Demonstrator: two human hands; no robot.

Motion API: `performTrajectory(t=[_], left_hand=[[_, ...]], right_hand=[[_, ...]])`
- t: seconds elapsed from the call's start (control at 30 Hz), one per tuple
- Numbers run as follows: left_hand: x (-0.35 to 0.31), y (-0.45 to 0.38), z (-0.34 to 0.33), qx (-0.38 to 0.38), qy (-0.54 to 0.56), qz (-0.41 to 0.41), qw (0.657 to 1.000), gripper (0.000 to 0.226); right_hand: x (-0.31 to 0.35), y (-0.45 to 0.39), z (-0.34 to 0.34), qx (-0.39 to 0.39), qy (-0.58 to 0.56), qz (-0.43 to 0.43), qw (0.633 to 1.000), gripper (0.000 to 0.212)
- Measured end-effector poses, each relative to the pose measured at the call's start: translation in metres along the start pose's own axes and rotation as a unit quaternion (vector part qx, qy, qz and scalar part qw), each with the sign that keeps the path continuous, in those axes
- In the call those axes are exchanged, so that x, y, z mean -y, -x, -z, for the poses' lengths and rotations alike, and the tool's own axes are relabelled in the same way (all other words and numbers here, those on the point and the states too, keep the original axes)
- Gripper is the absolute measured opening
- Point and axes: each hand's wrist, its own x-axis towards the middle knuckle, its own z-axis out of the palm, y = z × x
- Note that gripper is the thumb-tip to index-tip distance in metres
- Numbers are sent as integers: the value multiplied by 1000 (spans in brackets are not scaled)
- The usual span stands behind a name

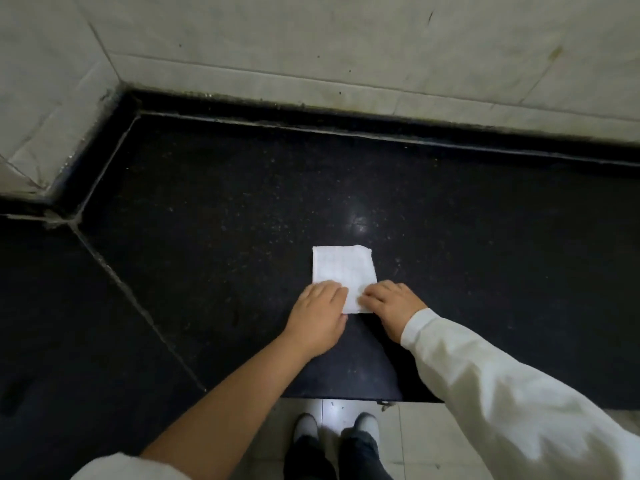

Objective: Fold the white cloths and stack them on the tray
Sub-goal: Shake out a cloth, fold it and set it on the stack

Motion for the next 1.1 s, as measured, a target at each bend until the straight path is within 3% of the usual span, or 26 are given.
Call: performTrajectory(t=[0.1, 0.2, 0.3, 0.4, 0.47, 0.57, 0.67, 0.77, 0.93, 1.1], left_hand=[[-2, -9, -6, 52, -72, 47, 995, 54], [-3, -9, -2, 47, -66, 49, 995, 53], [-16, -20, 7, -23, -81, 14, 996, 8], [-59, -46, 30, -14, -25, 3, 1000, 28], [-95, -72, 41, 1, -47, -87, 995, 28], [-173, -104, 58, 43, 13, -198, 979, 23], [-269, -127, 56, 74, 48, -258, 962, 22], [-375, -144, 47, 82, 49, -316, 944, 22], [-549, -159, 33, 56, -27, -413, 909, 22], [-676, -183, 20, 50, -89, -442, 891, 24]], right_hand=[[-4, -13, 1, -13, -4, 13, 1000, 43], [-7, -7, 20, -7, -101, 38, 994, 13], [-27, 10, 42, -56, -189, -41, 979, 27], [-65, 51, 65, -66, -237, -96, 965, 29], [-102, 92, 69, -100, -243, -148, 954, 29], [-157, 170, 66, -131, -249, -233, 931, 29], [-205, 261, 58, -169, -253, -297, 905, 27], [-253, 356, 50, -177, -214, -330, 902, 25], [-328, 501, 41, -222, -172, -389, 878, 26], [-409, 592, 41, -261, -191, -419, 848, 27]])
